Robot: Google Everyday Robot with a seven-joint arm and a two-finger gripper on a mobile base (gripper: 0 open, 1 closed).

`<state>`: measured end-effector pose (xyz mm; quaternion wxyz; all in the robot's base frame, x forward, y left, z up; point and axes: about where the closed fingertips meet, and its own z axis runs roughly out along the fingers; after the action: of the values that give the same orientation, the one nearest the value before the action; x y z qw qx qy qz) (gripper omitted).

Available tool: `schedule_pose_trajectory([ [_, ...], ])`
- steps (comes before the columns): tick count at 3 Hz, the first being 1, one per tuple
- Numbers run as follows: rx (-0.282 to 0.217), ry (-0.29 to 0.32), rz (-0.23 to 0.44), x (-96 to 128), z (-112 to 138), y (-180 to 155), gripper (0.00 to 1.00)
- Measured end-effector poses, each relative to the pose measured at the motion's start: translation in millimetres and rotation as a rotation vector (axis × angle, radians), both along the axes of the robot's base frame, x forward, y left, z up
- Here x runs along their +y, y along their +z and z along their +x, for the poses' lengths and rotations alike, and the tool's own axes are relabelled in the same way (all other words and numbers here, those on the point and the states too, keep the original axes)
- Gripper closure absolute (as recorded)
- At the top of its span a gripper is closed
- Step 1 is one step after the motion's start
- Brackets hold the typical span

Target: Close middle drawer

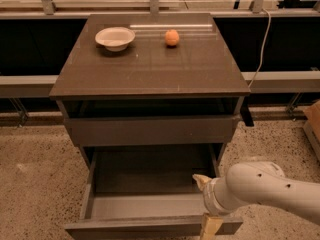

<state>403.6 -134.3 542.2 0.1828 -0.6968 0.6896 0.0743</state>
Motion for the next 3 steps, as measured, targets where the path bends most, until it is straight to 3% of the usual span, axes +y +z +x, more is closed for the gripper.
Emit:
schedule_pose_trajectory([
  [2, 0.021, -0.003, 0.020, 12.5, -4.8, -72.1, 0.00],
  [3, 0.020, -0.015, 0.024, 10.0, -1.5, -93.9, 0.17],
])
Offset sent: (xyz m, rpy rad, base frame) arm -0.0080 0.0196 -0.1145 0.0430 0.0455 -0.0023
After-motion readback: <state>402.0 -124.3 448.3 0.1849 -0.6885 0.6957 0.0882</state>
